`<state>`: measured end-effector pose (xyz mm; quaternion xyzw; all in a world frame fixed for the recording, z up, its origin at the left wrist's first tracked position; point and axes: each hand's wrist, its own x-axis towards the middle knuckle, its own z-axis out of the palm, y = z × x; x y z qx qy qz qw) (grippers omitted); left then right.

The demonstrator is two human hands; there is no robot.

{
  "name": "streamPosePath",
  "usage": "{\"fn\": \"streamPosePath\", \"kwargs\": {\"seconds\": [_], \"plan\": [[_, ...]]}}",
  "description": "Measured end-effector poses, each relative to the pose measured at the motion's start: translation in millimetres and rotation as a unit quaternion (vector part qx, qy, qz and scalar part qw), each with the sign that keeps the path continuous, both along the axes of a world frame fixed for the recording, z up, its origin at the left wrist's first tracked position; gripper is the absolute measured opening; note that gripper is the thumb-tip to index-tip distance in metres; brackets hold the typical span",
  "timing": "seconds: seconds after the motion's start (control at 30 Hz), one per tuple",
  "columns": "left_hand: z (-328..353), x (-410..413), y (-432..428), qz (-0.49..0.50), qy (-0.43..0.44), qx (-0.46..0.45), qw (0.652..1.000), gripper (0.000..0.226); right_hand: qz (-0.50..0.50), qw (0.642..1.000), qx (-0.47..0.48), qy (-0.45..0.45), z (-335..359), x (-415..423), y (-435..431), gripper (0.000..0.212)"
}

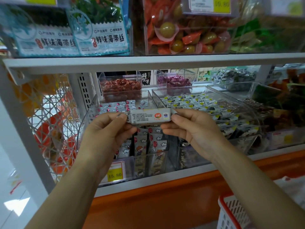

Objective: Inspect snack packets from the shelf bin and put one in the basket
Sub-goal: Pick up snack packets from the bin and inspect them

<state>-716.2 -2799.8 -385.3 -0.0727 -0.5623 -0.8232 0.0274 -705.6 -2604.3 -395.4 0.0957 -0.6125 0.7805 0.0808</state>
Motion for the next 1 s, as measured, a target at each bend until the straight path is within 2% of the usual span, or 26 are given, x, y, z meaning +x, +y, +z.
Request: {"fn": "streamPosePath", "kwargs": {"seconds": [0.37, 0.47, 0.57, 0.67, 0.77, 0.9, 1.0], "plan": [[-3.4, -2.9, -1.2, -0.012, -0.031, 0.054, 0.998, 0.028, 0.003, 0.998, -0.062, -0.025, -1.2, -0.5, -2.8, 0.023], [-4.3, -3.1, -1.2, -0.017, -0.016, 0.026, 0.999, 0.020, 0.000, 0.997, -0.060, -0.044, 0.4, -0.5, -1.6, 0.024], [-3.3, -3.0, -2.2, -0.011, 0.024, -0.045, 0.999, 0.017, 0.007, 0.996, -0.057, -0.064, 2.3, 0.2, -0.8, 0.020], [-2.6, -1.4, -1.9, -0.015, 0.061, -0.097, 0.993, 0.029, -0.042, 0.998, -0.007, -0.034, -0.3, -0.7, 0.5, 0.015], [-0.8, -0.6, -1.5, -0.037, 0.045, -0.073, 0.996, 0.036, -0.061, 0.998, 0.024, -0.002, -2.0, -1.3, 2.7, 0.022], [3.5, 0.4, -0.3, -0.097, -0.014, -0.069, 0.993, 0.024, -0.083, 0.991, 0.092, 0.056, -0.2, 1.3, 2.7, 0.026], [0.0, 0.3, -0.8, -0.074, -0.007, -0.117, 0.990, 0.023, -0.099, 0.980, 0.145, 0.094, 0.5, 2.4, -0.6, 0.031]]}}
